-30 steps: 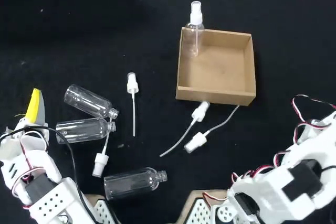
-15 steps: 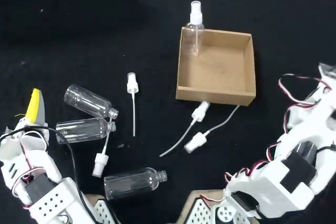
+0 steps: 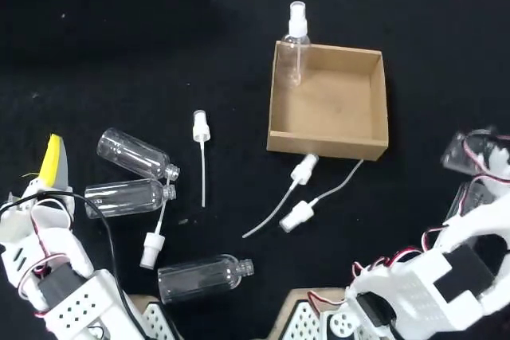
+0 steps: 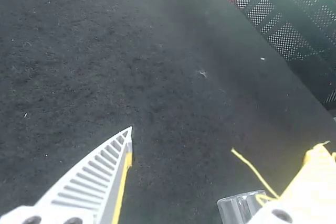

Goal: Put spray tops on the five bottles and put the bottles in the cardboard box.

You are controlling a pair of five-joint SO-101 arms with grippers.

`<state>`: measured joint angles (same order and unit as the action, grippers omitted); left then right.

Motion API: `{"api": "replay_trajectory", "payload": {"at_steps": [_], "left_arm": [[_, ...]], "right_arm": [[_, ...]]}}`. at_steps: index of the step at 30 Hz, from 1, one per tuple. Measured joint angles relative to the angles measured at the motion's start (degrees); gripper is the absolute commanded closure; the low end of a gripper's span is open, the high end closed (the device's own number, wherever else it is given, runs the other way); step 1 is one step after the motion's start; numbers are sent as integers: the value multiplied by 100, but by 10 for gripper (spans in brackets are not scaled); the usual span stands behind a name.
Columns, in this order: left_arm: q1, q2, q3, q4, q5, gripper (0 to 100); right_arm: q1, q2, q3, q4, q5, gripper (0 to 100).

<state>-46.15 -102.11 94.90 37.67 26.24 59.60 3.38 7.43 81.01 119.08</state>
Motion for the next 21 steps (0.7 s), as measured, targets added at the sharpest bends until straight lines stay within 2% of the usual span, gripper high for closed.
{"api": "replay_trajectory", "payload": {"at_steps": [3,8,16,21], "left_arm": [[0,0,0,0,0,536],[0,0,0,0,0,536],[0,0,0,0,0,536],[0,0,0,0,0,536]], "right_arm": [[0,0,9,-9,870,635],[0,0,229,-26,1785,635],[0,0,448,-132,2312,635],[9,0,967,-853,2418,635]]}}
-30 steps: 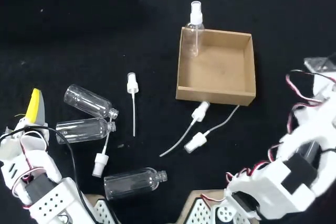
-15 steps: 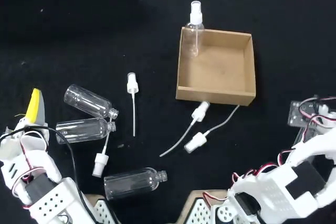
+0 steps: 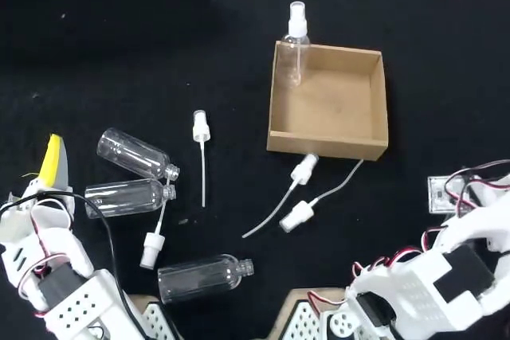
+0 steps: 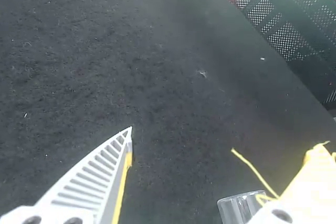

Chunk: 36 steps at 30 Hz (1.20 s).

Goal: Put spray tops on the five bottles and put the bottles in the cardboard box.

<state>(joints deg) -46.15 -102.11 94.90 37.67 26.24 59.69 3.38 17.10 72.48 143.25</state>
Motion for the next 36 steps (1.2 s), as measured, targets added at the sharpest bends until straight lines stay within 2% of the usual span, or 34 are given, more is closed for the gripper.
{"api": "replay_trajectory", "payload": {"at_steps": [6,15,17,21,22,23,25,27,32,34,36], "left_arm": [[0,0,0,0,0,536],[0,0,0,0,0,536],[0,0,0,0,0,536],[0,0,0,0,0,536],[0,0,0,0,0,536],[0,0,0,0,0,536],[0,0,0,0,0,536],[0,0,0,0,0,536],[0,0,0,0,0,536],[0,0,0,0,0,536],[0,0,0,0,0,536]], "right_arm": [[0,0,633,-686,0,635],[-132,0,1108,-809,0,640],[-141,0,1152,-809,0,686],[-141,0,1275,-1116,-334,910],[-141,0,1336,-1319,-536,972],[-149,0,1415,-1547,-774,992],[-193,-18,1609,-2057,-1327,945],[-299,-35,1749,-2549,-2040,949],[-642,-35,1811,-3015,-4668,972],[-738,-35,1785,-2875,-5793,918],[-774,-26,1662,-2497,-6602,819]]}}
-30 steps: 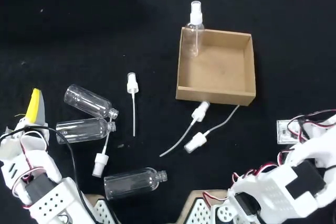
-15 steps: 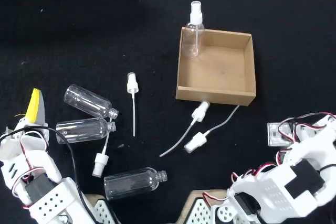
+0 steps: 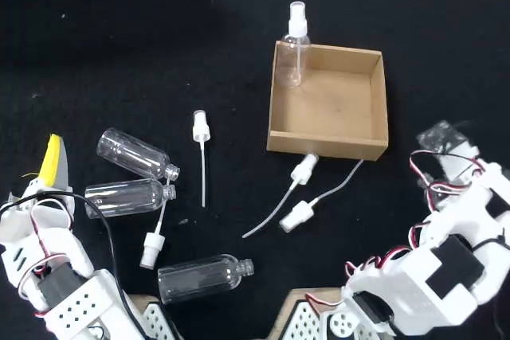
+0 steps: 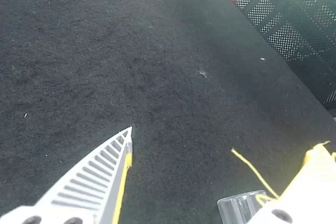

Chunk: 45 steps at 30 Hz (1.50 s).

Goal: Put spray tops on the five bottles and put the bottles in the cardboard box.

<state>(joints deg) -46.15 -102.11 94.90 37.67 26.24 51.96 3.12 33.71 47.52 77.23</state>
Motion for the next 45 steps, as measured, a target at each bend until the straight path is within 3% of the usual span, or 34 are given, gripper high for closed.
{"api": "replay_trajectory", "payload": {"at_steps": [2,6,12,14,17,25,29,37,45], "left_arm": [[0,0,0,0,0,536],[0,0,0,0,0,536],[0,0,0,0,0,536],[0,0,0,0,0,536],[0,0,0,0,0,536],[62,0,0,26,0,536],[651,0,-167,422,-527,536],[2796,97,-1064,1591,-2303,536],[3218,1960,-2505,1934,-2980,536]], "right_arm": [[0,0,-132,589,-281,739],[0,18,-202,1477,-404,715],[0,53,-132,1327,-431,717],[0,53,-18,1275,-352,755],[0,53,70,1275,-123,985],[0,-9,-26,1424,-53,988],[0,-527,-536,2207,-703,988],[-255,-2435,-730,3587,-1442,988],[-1073,-4378,404,3622,-2760,988]]}}
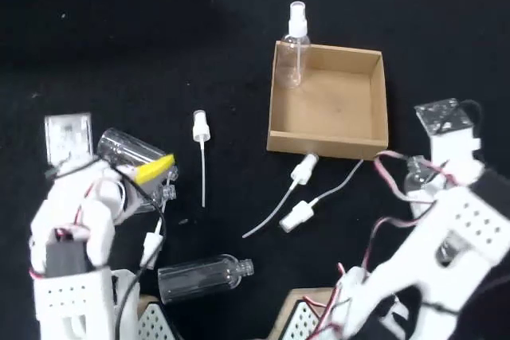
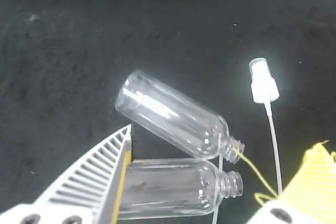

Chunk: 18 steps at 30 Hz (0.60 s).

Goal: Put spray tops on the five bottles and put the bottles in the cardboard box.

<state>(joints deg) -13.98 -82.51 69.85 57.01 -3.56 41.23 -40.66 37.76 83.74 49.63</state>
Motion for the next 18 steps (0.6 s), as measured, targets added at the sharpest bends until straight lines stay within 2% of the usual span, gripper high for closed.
{"api": "replay_trajectory", "payload": {"at_steps": [4,8,11,15,18], "left_arm": [[0,1345,-967,0,-360,536],[158,2523,-1424,0,-580,532],[475,2813,-1468,-141,-589,533],[923,2822,-941,-1143,-598,532],[1160,2822,-888,-1371,-475,532]], "right_arm": [[-580,-721,378,0,-747,988],[-1099,-1055,580,9,-1196,988],[-1389,-1073,686,9,-1477,988],[-1556,-1073,686,35,-1688,988],[-1565,-1073,791,53,-1723,988]]}}
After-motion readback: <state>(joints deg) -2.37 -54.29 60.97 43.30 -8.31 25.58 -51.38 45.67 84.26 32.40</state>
